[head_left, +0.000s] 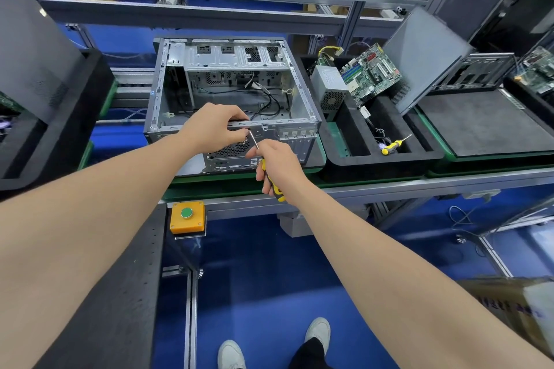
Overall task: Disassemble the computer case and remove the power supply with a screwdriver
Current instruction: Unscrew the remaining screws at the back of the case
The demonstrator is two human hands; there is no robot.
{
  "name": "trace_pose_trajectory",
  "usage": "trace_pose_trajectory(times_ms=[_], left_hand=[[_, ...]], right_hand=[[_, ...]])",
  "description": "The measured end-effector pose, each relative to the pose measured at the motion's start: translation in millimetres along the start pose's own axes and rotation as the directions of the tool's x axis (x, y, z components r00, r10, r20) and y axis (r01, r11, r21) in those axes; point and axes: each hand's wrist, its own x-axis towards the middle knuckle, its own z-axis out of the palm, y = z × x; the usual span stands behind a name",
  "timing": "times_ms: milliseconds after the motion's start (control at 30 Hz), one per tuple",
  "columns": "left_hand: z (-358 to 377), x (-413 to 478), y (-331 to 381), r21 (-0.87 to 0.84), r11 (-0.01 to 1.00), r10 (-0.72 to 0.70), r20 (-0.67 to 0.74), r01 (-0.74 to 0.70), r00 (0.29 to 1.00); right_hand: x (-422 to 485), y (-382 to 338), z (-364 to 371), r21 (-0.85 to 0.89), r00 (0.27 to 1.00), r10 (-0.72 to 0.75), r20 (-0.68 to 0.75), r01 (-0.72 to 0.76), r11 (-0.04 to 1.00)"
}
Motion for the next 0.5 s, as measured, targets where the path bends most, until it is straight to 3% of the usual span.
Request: trace_pose_trajectory(times_ms=[100,167,267,333,400,500], left_hand=[[0.1,0.0,0.0,0.000,1.000,-0.005,0.005,0.005,1.000],[0.5,0.2,0.6,0.000,1.000,-0.006,0.010,0.006,1.000],[-0.9,-0.1,1.1,0.001,1.000,-0.005,0.007,0.005,1.000],[-1.7,0.5,0.9,-0.001,1.000,-0.001,0.008,0.001,1.000],[-2.2,1.7,0.5,-0.005,1.000,-0.002,0.014,0.002,1.000],[-2.0,3.3,-0.1,-0.009,1.000,-0.014,0.024,0.014,1.000]], right_hand=[[2.7,-3.0,-1.1,0.054,0.998,0.051,0.023,-0.052,0.997],[5.0,-4.9,-2.3,0.206,0.983,0.155,0.103,-0.173,0.963],[6.1,-5.3,-2.8,0.521,0.936,0.177,0.304,-0.319,0.792],[5.0,-5.3,-1.9,0.631,0.916,0.151,0.371,-0.368,0.683],[4.1,-6.0,0.3,0.603,0.925,0.163,0.343,-0.350,0.716],[0.8,-9.0,5.4,0.415,0.974,0.160,0.158,-0.212,0.885]])
